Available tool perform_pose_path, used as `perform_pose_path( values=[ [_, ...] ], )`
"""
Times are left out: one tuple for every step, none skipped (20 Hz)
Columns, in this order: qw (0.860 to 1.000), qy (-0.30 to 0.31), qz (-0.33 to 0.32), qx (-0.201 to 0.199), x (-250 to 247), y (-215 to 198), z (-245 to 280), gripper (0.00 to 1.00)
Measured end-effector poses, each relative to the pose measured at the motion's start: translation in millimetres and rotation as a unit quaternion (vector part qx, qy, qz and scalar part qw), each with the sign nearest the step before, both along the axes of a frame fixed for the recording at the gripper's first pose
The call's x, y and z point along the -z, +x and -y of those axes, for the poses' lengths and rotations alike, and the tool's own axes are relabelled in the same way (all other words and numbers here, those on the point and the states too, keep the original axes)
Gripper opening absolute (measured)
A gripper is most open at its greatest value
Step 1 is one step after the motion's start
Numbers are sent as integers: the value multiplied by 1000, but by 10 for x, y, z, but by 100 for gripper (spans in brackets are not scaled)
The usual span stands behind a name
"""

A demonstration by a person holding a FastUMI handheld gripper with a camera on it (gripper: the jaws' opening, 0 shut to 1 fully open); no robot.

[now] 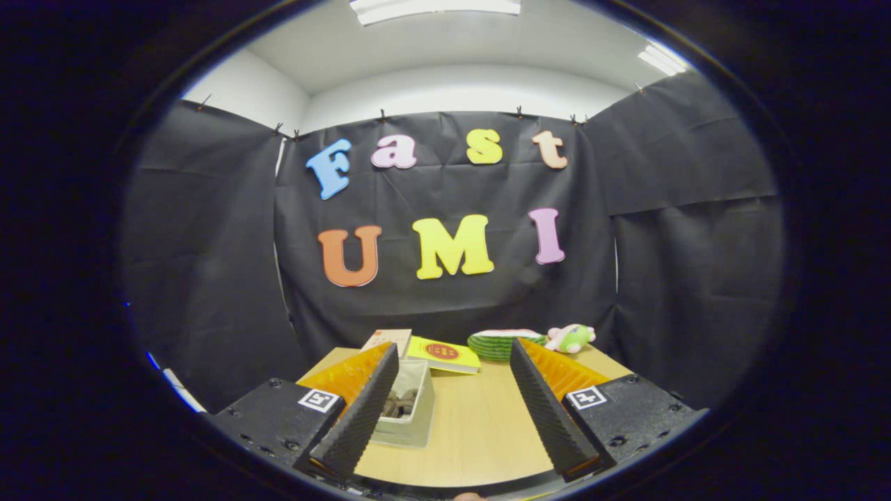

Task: Open the storage box then place both shoes into the box .Put the left shoe in first, then the right shoe, with the right side of both shoes facing outward in a uniform manner.

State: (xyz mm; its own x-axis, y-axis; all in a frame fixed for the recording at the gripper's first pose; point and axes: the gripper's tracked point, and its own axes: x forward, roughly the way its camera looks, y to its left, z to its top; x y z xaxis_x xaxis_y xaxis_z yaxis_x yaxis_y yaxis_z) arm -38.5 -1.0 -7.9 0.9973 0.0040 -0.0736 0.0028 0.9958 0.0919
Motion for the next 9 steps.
perform_pose_path(
  values=[
    [1000, -3, -1, -1, 8, -1, 6, 100],
    [1000, -5, -2, -1, 26, -11, 2, 100],
    [1000, -6, -2, -3, 28, -14, 1, 100],
    [1000, -7, -2, -4, 37, -29, -1, 100],
    [1000, -7, -1, -3, 36, -36, 14, 100],
    [1000, -7, -1, -2, 40, -50, 37, 100],
    [1000, -6, -1, -2, 38, -55, 44, 100],
    [1000, -5, -1, -4, 51, -62, 44, 100],
    [1000, -4, -1, -5, 57, -67, 35, 100]
  ],
)
